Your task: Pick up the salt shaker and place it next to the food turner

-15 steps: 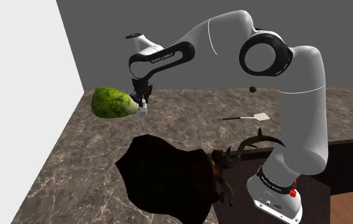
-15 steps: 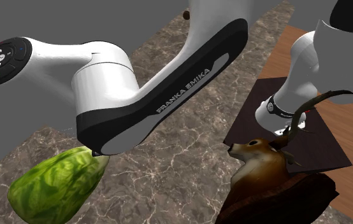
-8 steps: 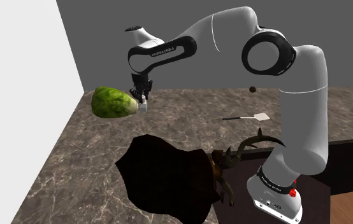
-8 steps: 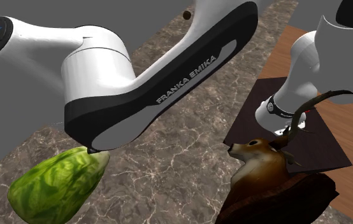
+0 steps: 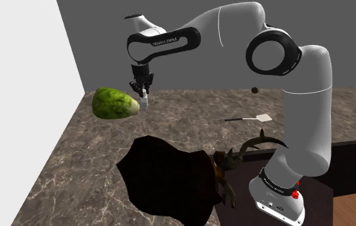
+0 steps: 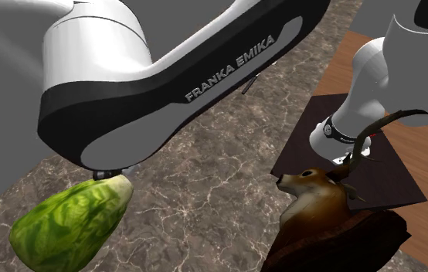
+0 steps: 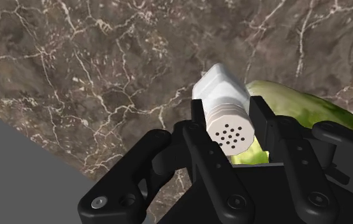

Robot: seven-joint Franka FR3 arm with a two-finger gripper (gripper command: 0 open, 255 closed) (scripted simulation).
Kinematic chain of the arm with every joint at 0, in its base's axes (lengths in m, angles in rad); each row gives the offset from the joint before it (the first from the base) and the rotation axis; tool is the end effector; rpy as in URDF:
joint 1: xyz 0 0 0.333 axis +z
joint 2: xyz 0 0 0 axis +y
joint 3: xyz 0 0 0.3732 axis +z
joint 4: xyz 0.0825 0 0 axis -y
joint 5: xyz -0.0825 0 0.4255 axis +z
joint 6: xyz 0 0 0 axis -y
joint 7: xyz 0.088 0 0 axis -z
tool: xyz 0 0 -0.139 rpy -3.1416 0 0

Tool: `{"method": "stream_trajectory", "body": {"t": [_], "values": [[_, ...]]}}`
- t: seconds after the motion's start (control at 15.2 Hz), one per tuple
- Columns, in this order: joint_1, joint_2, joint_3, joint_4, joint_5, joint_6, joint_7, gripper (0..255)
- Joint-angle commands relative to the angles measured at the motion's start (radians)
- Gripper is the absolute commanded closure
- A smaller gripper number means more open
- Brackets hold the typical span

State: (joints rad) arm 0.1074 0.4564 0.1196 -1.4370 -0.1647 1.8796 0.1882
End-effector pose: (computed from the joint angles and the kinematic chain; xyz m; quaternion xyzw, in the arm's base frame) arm 0.7420 0.1385 0.4372 0.9979 0.0389 0.0057 0.0519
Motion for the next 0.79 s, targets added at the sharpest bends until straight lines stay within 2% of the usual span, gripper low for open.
{"method": "stream_trajectory", "body": {"t": [0.0,0.73], "values": [[0.0,-0.009,0.001,0.016,0.002,-0.025,-0.003,255],[0.006,-0.012,0.003,0.16,0.007,-0.171,-0.02,255]]}}
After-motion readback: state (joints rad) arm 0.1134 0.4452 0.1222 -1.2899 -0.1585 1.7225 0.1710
